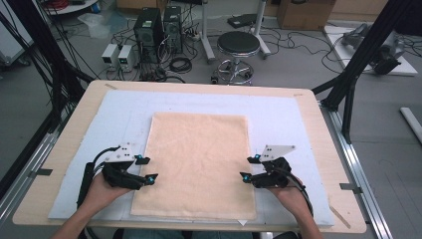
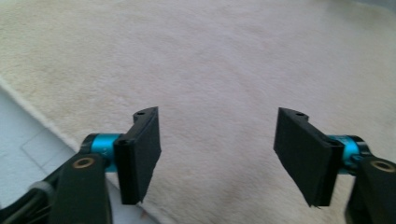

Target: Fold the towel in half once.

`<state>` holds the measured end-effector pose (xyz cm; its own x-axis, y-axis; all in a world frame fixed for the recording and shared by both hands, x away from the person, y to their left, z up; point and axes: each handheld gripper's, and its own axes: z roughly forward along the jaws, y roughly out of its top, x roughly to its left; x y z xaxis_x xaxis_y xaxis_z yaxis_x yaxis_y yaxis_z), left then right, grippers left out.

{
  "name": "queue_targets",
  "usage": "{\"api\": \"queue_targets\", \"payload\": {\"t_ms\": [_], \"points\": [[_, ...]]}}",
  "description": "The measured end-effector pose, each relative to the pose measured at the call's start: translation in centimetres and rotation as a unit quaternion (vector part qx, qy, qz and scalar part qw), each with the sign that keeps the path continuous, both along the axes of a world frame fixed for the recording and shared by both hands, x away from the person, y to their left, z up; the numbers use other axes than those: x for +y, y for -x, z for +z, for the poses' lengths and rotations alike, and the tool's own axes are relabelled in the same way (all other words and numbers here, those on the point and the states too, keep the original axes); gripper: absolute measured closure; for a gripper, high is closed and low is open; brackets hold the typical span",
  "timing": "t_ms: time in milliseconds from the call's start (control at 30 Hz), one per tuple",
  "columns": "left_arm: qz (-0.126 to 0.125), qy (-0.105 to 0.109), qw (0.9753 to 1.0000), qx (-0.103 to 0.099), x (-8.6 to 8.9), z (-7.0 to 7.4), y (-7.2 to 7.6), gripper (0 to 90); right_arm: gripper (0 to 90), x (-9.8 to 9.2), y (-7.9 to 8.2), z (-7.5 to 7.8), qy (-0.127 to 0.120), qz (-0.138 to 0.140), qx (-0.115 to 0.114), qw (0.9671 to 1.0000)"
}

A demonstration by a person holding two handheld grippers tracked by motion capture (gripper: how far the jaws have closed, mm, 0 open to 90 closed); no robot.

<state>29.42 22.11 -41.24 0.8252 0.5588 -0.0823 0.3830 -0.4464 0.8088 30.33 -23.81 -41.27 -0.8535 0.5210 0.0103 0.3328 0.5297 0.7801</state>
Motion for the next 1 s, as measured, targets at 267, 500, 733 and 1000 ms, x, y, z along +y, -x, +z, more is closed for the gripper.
{"api": "queue_targets", "payload": {"t_ms": [267, 500, 733, 1000], "points": [[0.047, 0.004, 0.9988, -0.009, 0.2, 0.4, -1.7, 16.1, 26.0, 0.3, -2.8, 0.5, 0.003, -0.036, -0.005, 0.9993], [0.063, 0.008, 0.998, -0.002, 0.1, 1.2, -3.4, 14.5, 24.3, 0.9, -4.8, 1.3, 0.001, -0.042, -0.006, 0.9991], [0.072, 0.02, 0.9972, -0.005, 0.3, 2.3, -4.8, 15.0, 24.3, 1.4, -6.0, 2.1, 0.001, -0.043, -0.009, 0.999], [0.072, 0.023, 0.9971, 0.012, 0.2, 2.0, -6.1, 16.1, 24.4, 1.9, -7.1, 2.6, 0.007, -0.034, -0.008, 0.9994]]}}
